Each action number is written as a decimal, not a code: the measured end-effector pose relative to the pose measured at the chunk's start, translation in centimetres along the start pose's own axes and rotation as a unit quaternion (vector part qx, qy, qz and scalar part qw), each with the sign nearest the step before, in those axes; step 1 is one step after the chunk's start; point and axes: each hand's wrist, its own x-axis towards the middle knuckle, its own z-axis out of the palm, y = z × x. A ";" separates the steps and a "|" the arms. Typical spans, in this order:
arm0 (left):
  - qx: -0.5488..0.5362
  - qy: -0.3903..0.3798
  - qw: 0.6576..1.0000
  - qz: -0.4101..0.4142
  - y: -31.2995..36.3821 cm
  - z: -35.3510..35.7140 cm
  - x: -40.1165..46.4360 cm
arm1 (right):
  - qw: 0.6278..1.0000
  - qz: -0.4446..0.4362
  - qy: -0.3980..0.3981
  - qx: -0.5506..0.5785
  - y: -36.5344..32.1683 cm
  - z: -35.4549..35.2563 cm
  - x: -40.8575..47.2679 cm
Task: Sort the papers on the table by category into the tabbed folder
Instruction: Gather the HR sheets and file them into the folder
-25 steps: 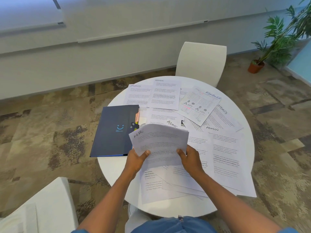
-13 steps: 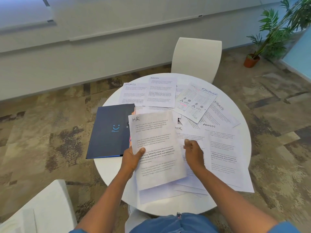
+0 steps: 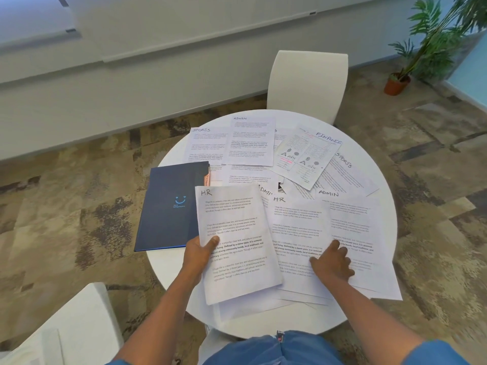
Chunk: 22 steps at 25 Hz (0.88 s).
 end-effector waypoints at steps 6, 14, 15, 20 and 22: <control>0.010 0.002 1.000 -0.005 0.1 -0.3 0.3 | 0.998 -0.021 0.014 0.055 0.6 0.4 0.7; 0.005 0.011 1.000 -0.005 0.4 -0.4 0.9 | 0.958 -0.093 -0.047 0.267 3.1 -1.5 2.5; 0.003 0.012 1.000 -0.004 0.4 -0.4 1.0 | 0.956 -0.100 -0.036 0.274 3.5 -2.0 2.7; 0.004 0.012 1.000 -0.002 0.5 -0.6 0.8 | 0.932 -0.085 0.038 0.351 3.6 -5.5 3.9; 0.005 0.009 1.000 -0.003 0.5 -0.5 0.8 | 0.919 -0.087 0.040 0.383 3.4 -6.5 4.2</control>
